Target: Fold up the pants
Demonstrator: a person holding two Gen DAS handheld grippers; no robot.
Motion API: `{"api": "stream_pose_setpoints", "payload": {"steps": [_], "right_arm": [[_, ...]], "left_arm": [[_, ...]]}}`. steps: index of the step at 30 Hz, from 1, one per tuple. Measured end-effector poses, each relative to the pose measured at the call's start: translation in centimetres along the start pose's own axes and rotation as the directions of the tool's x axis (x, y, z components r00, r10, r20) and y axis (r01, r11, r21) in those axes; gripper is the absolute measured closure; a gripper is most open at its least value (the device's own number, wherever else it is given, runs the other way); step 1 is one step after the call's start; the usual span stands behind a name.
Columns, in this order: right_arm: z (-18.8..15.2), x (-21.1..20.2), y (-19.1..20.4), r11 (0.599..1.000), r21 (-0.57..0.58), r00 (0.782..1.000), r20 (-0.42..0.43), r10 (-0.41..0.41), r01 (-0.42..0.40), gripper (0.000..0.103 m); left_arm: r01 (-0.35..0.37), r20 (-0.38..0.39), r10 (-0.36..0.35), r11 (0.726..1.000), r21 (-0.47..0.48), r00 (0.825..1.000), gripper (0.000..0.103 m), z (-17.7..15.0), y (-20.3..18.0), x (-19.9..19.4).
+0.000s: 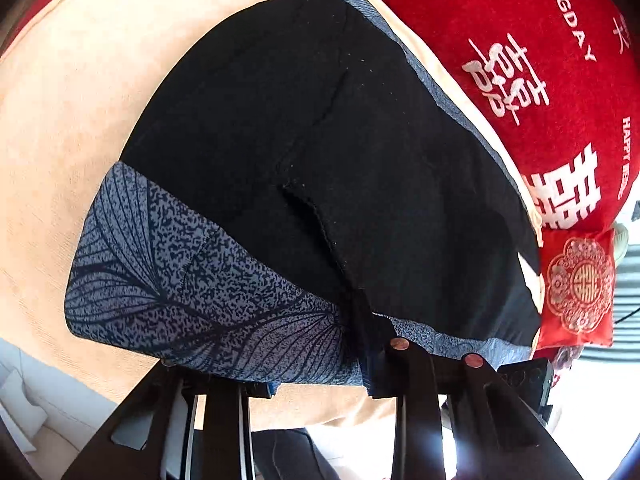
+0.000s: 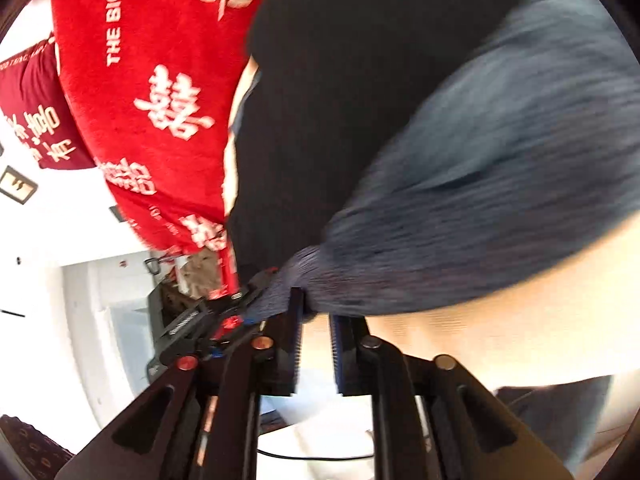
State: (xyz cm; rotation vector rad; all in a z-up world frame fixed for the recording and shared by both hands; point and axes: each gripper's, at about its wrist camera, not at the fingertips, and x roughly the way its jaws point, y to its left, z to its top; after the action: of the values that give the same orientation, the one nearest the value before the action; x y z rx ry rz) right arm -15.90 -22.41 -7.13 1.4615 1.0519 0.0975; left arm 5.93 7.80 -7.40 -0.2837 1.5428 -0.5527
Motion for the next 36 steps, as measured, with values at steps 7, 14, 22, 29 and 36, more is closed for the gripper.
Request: {"api": "stream_pose_setpoints", "payload": {"steps": [7, 14, 22, 29, 36], "right_arm": [[0.2, -5.3, -5.3, 0.968, 0.168, 0.962, 0.23, 0.147, -0.188, 0.07], [0.0, -7.7, -2.0, 0.978, 0.192, 0.962, 0.272, 0.024, -0.079, 0.097], [6.4, -9.8, 9.8, 0.994, -0.072, 0.983, 0.169, -0.067, 0.08, 0.097], [19.0, -7.2, 15.3, 0.977, -0.177, 0.993, 0.05, -0.111, 0.118, 0.093], [31.7, 1.0, 12.7, 0.966, -0.16, 0.973, -0.078, -0.217, 0.203, 0.093]], "left_arm": [[-0.026, -0.034, 0.029, 0.996, 0.08, 0.999, 0.072, 0.5, -0.5, 0.6], [-0.02, -0.054, 0.029, 0.985, 0.17, 0.998, 0.077, 1.0, -1.5, -1.0], [0.044, 0.068, -0.054, 0.988, 0.145, 0.996, 0.077, 4.3, -6.1, -6.3], [0.011, 0.187, -0.041, 0.988, 0.156, 0.982, 0.077, 12.7, -11.0, -6.1], [-0.191, 0.236, 0.159, 0.974, 0.12, 0.959, 0.072, 22.1, -11.7, 1.5]]}}
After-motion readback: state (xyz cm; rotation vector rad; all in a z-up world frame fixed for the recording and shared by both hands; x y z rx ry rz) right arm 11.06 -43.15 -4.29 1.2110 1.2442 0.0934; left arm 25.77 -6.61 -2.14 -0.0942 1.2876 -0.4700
